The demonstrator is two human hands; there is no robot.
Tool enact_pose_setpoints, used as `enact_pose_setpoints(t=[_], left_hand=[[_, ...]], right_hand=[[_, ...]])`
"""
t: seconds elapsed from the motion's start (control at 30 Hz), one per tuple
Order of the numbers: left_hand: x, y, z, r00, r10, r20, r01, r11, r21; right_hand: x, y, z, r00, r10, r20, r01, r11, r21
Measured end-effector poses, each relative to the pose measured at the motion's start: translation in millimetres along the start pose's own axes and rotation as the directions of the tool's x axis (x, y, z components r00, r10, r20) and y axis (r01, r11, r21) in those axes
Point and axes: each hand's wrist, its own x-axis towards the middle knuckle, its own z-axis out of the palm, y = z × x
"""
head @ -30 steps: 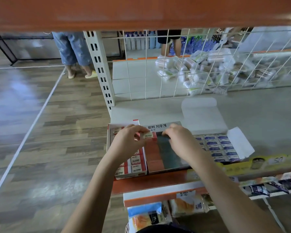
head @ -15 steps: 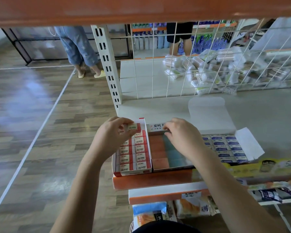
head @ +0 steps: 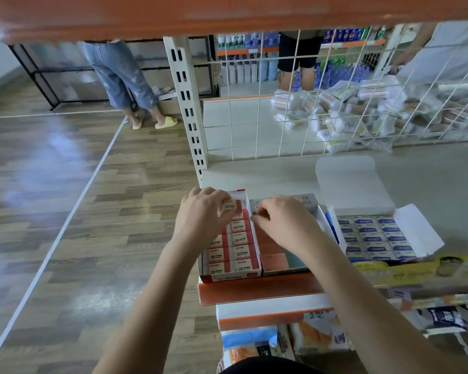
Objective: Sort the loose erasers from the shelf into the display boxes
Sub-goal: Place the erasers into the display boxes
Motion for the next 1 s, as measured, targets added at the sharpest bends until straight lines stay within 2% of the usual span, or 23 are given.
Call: enact_pose_setpoints(t=[0.1,0.23,0.43,0.57,1.0], left_hand=[[9.7,3.2,5.7,1.0,0.009,-0.012,-0.008,0.999,0.045],[15.4,4.1,9.0,1.0,-0.001,0.019,0.001,1.0,-0.003],[13.4,-0.3,6.9,0.996,0.065,0.054,-0.064,0.998,-0.027],[13.7,-2.1,1.1,0.997,0.077,0.014,-0.076,0.997,-0.023],[21.3,9.1,19.1,0.984,0.168,0.051,-0.174,0.974,0.147]], right_hand=[[3.5,-8.0,6.9,1.0,0.022,0.018,-0.022,1.0,0.005],[3.6,-12.7,9.4,0.999,0.033,0.005,-0.033,0.999,0.003],[3.2,-14.1,11.4,0.998,0.06,0.006,-0.06,0.998,-0.001],[3.0,-14.9,11.8,0.998,0.066,0.008,-0.066,0.998,0.004],[2.0,-13.9,16.1,0.999,0.038,-0.03,-0.038,0.999,-0.01]])
